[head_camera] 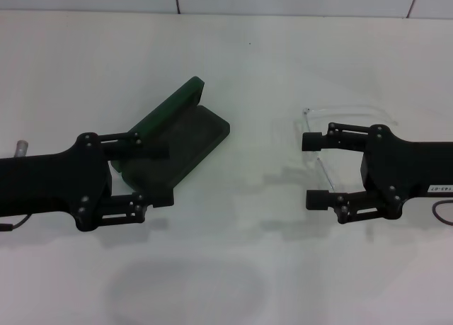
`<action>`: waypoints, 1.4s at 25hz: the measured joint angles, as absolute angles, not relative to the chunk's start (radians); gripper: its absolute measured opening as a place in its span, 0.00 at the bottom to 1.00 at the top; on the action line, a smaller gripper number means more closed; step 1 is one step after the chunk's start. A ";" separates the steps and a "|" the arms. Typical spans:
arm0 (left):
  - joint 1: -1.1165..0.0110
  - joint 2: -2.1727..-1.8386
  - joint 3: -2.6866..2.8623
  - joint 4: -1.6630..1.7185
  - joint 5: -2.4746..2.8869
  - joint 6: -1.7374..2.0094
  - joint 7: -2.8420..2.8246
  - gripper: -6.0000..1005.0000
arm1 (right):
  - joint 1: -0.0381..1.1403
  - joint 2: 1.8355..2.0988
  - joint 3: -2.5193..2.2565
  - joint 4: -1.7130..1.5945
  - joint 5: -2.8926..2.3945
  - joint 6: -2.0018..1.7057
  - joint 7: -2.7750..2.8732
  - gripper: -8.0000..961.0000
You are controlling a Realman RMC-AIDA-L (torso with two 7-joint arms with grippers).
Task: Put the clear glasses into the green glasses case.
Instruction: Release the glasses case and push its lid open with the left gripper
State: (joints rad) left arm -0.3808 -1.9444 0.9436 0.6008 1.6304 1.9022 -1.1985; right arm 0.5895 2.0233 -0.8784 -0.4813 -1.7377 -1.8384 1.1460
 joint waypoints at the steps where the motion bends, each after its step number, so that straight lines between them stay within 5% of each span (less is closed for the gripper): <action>1: -0.382 -1.944 0.944 0.601 1.630 1.902 -1.197 0.67 | 0.589 2.023 -0.878 -0.480 -1.737 -1.838 1.146 0.90; 21: -0.389 -1.948 0.924 0.605 1.639 1.882 -1.219 0.64 | 0.586 2.025 -0.881 -0.474 -1.736 -1.773 1.130 0.90; 28: -0.410 -1.956 0.918 0.866 1.653 1.848 -1.594 0.63 | 0.533 2.021 -0.870 -0.477 -1.724 -1.501 1.129 0.89; 35: -0.396 -2.048 0.831 1.153 1.690 1.740 -1.742 0.62 | 0.456 2.017 -0.821 -0.502 -1.642 -1.406 1.056 0.89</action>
State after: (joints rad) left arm -0.3959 -2.0485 0.8305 1.1531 1.6899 1.7395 -1.7417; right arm 0.4556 2.0166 -0.8207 -0.5020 -1.6423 -1.4064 1.0564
